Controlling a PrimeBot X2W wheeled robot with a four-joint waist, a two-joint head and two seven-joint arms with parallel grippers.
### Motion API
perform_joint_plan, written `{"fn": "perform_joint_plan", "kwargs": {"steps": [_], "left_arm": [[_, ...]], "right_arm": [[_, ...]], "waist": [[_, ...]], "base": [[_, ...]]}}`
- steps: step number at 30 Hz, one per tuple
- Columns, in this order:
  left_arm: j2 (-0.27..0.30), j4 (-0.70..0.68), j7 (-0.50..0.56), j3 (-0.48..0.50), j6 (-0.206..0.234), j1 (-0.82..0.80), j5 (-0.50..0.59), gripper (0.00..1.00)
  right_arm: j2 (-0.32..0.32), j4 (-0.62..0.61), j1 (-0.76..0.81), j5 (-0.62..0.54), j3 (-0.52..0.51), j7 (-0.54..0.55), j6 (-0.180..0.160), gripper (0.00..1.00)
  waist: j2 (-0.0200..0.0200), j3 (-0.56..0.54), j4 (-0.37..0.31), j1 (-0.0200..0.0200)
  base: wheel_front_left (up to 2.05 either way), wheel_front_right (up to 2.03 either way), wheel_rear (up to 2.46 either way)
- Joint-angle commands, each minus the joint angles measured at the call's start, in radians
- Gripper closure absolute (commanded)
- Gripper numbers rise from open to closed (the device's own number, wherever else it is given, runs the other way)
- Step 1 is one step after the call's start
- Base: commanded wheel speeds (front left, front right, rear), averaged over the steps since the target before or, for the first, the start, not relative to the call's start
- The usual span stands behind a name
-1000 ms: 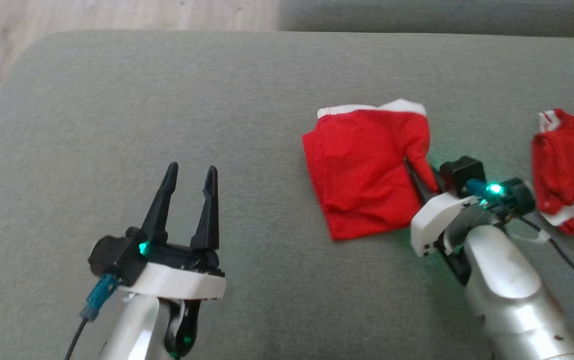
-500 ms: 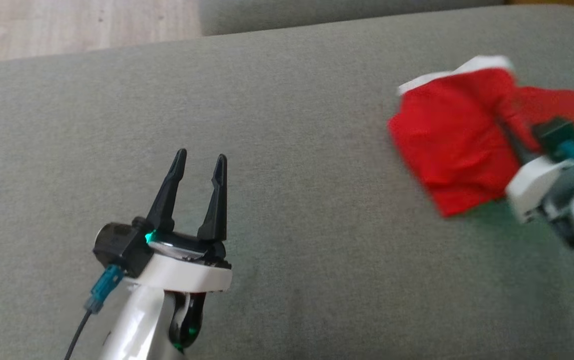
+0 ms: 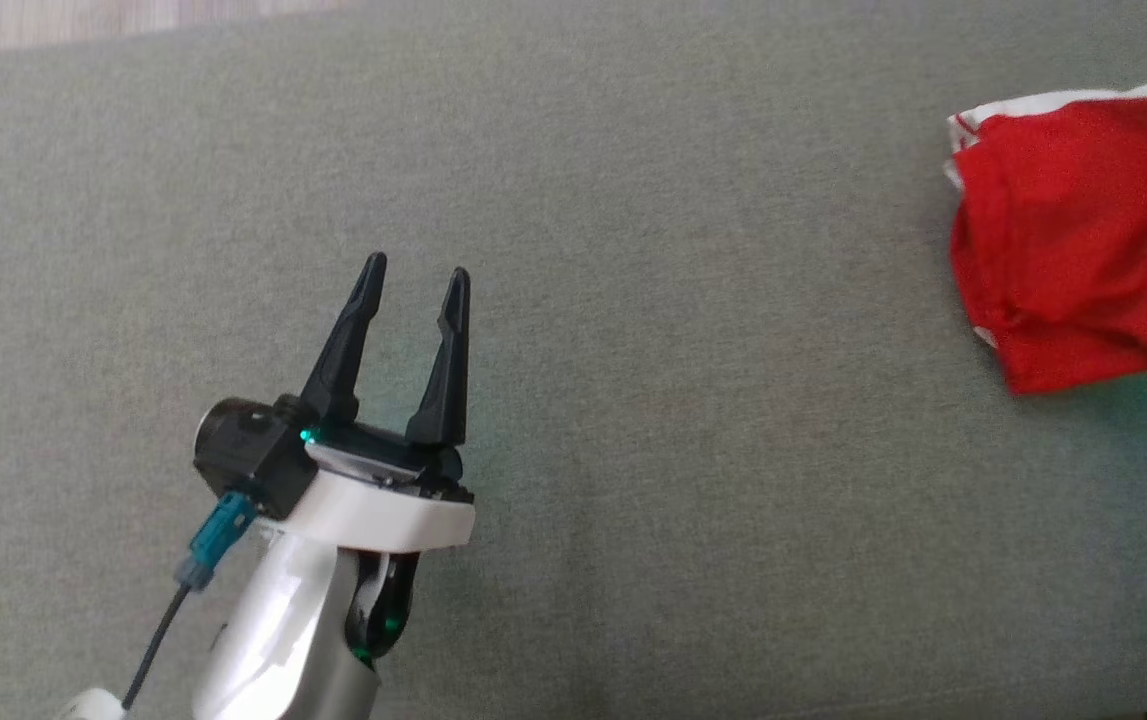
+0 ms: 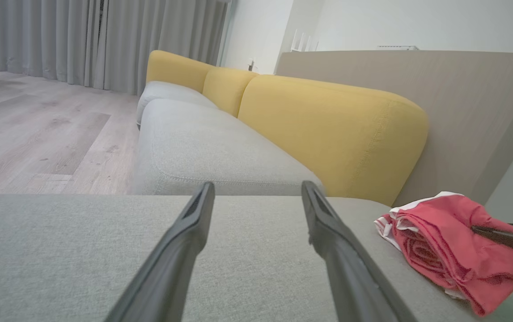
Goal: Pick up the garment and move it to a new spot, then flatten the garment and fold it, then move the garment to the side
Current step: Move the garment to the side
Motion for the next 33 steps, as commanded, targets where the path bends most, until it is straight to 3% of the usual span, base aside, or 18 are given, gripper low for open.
{"fn": "perform_joint_plan", "kwargs": {"steps": [1, 11, 12, 13, 23, 33], "left_arm": [[0.006, -0.024, -0.005, 0.031, -0.004, -0.041, 0.014, 0.00], [0.006, -0.016, -0.005, 0.038, -0.006, -0.064, 0.023, 0.00], [0.006, -0.014, -0.005, 0.040, -0.006, -0.065, 0.024, 0.00], [0.006, -0.013, -0.005, 0.042, -0.006, -0.067, 0.025, 0.00], [0.006, -0.002, -0.005, 0.079, -0.006, -0.052, 0.023, 0.00], [0.006, -0.014, -0.005, 0.151, -0.006, 0.026, 0.013, 0.00]], "right_arm": [[-0.040, 0.003, -0.036, -0.010, -0.015, -0.003, -0.001, 1.00], [-0.018, 0.107, -0.085, -0.058, -0.065, -0.022, -0.001, 1.00], [-0.013, 0.117, -0.089, -0.063, -0.070, -0.024, -0.001, 0.73], [-0.007, 0.128, -0.093, -0.066, -0.079, -0.024, -0.001, 0.00], [0.075, 0.146, -0.133, -0.100, -0.173, -0.085, -0.001, 0.00], [0.249, -0.028, -0.095, -0.066, -0.241, -0.162, -0.001, 0.00]], "waist": [[0.0000, 0.026, 0.013, -0.0001], [0.0000, 0.073, 0.033, -0.0001], [0.0000, 0.074, 0.033, -0.0001], [0.0000, 0.073, 0.033, -0.0001], [0.0000, -0.006, 0.013, -0.0001], [0.0000, -0.144, 0.012, -0.0001]], "base": [[0.00, 0.00, 0.00], [0.00, 0.00, 0.00], [0.00, 0.00, 0.00], [0.00, 0.00, 0.00], [0.00, 0.00, 0.00], [0.00, 0.00, 0.00]]}}
